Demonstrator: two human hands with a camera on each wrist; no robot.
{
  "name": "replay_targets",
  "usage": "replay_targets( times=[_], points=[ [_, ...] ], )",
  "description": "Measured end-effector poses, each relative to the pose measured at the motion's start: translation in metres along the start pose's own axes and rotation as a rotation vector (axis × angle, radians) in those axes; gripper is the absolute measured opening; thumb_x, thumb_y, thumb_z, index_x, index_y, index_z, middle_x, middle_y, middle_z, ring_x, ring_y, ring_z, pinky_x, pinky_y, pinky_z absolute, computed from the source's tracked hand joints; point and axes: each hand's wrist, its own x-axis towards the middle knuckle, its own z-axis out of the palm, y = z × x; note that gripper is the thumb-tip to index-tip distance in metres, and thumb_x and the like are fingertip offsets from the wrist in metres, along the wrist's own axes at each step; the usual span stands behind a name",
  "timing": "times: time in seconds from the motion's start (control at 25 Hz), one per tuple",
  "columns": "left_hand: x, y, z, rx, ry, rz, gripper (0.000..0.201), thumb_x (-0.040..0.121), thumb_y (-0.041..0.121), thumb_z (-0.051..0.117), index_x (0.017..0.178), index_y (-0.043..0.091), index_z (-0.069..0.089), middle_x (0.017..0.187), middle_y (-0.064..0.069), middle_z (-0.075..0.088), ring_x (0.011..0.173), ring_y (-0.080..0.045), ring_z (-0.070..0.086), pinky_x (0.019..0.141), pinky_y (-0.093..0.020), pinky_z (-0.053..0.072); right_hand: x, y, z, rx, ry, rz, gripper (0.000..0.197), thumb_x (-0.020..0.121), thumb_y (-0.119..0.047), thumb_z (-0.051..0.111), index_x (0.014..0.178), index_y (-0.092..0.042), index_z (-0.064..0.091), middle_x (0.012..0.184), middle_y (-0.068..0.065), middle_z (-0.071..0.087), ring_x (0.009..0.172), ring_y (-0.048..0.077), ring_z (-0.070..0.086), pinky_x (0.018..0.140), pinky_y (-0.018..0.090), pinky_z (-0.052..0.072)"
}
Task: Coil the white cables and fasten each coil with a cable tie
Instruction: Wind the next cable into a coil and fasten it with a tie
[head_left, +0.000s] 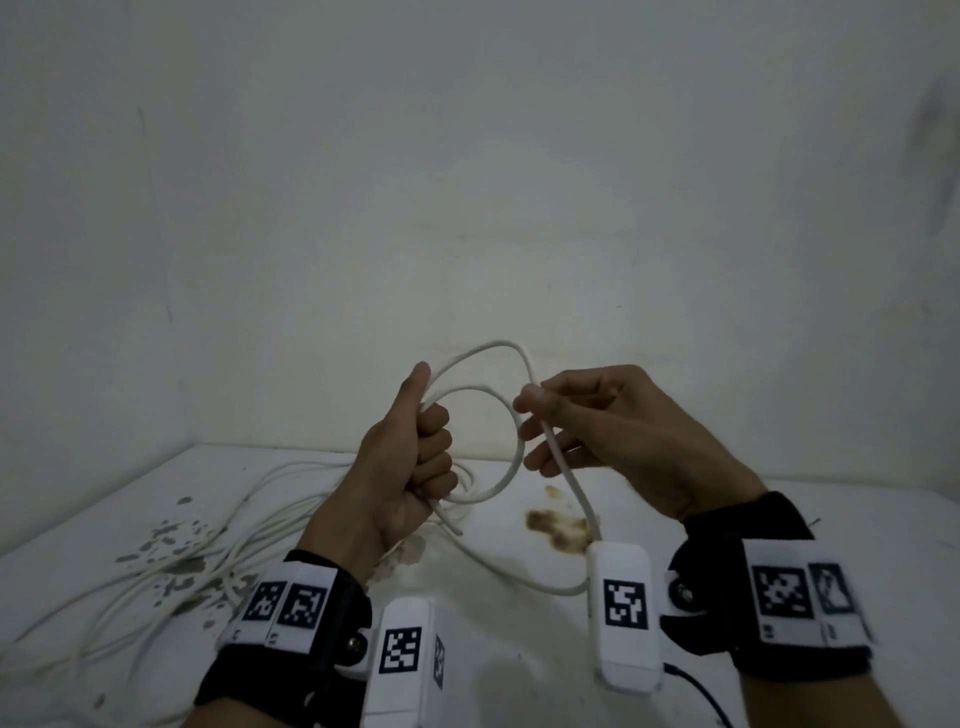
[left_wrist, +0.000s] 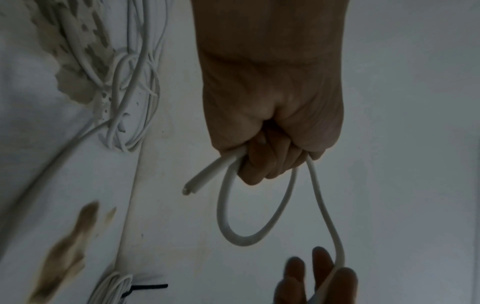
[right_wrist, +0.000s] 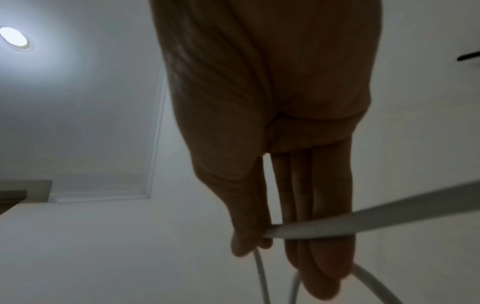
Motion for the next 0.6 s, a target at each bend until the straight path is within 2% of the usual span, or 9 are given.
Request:
replay_targets(
  times=[0.12, 0.24, 0.32, 0.36, 0.4, 0.44, 0.48, 0.56, 0.6],
  points=[
    [-0.003, 0.000, 0.004, 0.012, -0.021, -0.002, 0.058, 0.093, 0.061, 0.046, 0.051, 0.025, 0.028, 0.048, 0.007, 0.011, 0.035, -0.008, 0.009, 0.036, -0.018, 0.012, 0.004, 0.003, 0.014, -0.125, -0.028, -0.028, 0.033, 0.098, -0.040, 0.056, 0.109, -0.015, 0.074, 0.090, 0.021, 0.070, 0.070, 0.038, 0.072, 0.068, 0.042, 0.063],
    [-0.004, -0.001, 0.006, 0.031, -0.008, -0.007, 0.059, 0.093, 0.059, 0.048, 0.050, 0.025, 0.029, 0.048, 0.006, 0.012, 0.036, -0.009, 0.010, 0.037, -0.019, 0.013, 0.005, 0.006, 0.016, -0.173, -0.109, 0.033, 0.038, 0.104, -0.040, 0.042, 0.117, -0.016, 0.067, 0.105, 0.015, 0.063, 0.074, 0.034, 0.068, 0.071, 0.043, 0.062],
    [-0.003, 0.000, 0.004, 0.031, 0.023, -0.013, 0.058, 0.093, 0.057, 0.051, 0.051, 0.025, 0.027, 0.048, 0.006, 0.012, 0.035, -0.009, 0.010, 0.036, -0.020, 0.012, 0.002, 0.005, 0.014, -0.119, -0.222, 0.063, 0.031, 0.105, -0.034, 0.042, 0.104, -0.017, 0.068, 0.121, 0.003, 0.063, 0.082, 0.025, 0.057, 0.081, 0.047, 0.059],
    [-0.002, 0.001, 0.003, 0.029, 0.034, -0.014, 0.057, 0.093, 0.056, 0.052, 0.052, 0.025, 0.026, 0.048, 0.006, 0.012, 0.035, -0.009, 0.010, 0.036, -0.020, 0.012, 0.000, 0.004, 0.012, -0.103, -0.272, 0.055, 0.029, 0.104, -0.030, 0.044, 0.100, -0.016, 0.068, 0.122, -0.008, 0.066, 0.083, 0.022, 0.053, 0.084, 0.048, 0.057],
    [-0.001, 0.002, 0.002, 0.025, 0.042, -0.012, 0.057, 0.093, 0.055, 0.052, 0.053, 0.025, 0.025, 0.048, 0.006, 0.012, 0.035, -0.009, 0.010, 0.036, -0.019, 0.012, -0.002, 0.003, 0.009, -0.098, -0.302, 0.033, 0.026, 0.104, -0.026, 0.047, 0.104, -0.012, 0.069, 0.110, -0.016, 0.069, 0.081, 0.021, 0.053, 0.085, 0.048, 0.057],
    [0.000, 0.002, 0.001, 0.018, 0.047, -0.010, 0.056, 0.093, 0.053, 0.053, 0.054, 0.025, 0.025, 0.047, 0.007, 0.012, 0.035, -0.009, 0.010, 0.036, -0.019, 0.012, -0.003, 0.002, 0.008, -0.084, -0.302, 0.007, 0.024, 0.102, -0.021, 0.052, 0.114, -0.008, 0.068, 0.092, -0.016, 0.071, 0.075, 0.021, 0.056, 0.081, 0.046, 0.059],
    [0.001, 0.002, 0.000, 0.004, 0.050, -0.010, 0.055, 0.094, 0.052, 0.053, 0.054, 0.025, 0.025, 0.046, 0.007, 0.012, 0.035, -0.009, 0.010, 0.036, -0.020, 0.011, -0.002, 0.000, 0.009, -0.057, -0.260, -0.013, 0.026, 0.098, -0.017, 0.059, 0.121, -0.008, 0.066, 0.080, -0.007, 0.071, 0.068, 0.022, 0.060, 0.076, 0.042, 0.060],
    [0.001, 0.001, -0.001, -0.040, 0.026, -0.015, 0.055, 0.095, 0.050, 0.052, 0.053, 0.025, 0.024, 0.044, 0.007, 0.012, 0.033, -0.008, 0.009, 0.036, -0.019, 0.010, 0.003, 0.001, 0.013, 0.037, -0.063, -0.018, 0.035, 0.088, -0.016, 0.074, 0.119, -0.008, 0.060, 0.076, 0.013, 0.073, 0.052, 0.024, 0.061, 0.062, 0.038, 0.059],
    [0.001, 0.002, -0.002, -0.073, -0.001, -0.019, 0.055, 0.095, 0.049, 0.051, 0.053, 0.026, 0.023, 0.043, 0.008, 0.011, 0.033, -0.008, 0.008, 0.035, -0.018, 0.010, 0.006, 0.002, 0.016, 0.065, 0.035, -0.009, 0.040, 0.084, -0.017, 0.078, 0.115, -0.006, 0.056, 0.075, 0.015, 0.074, 0.046, 0.024, 0.059, 0.055, 0.035, 0.056]
  ],
)
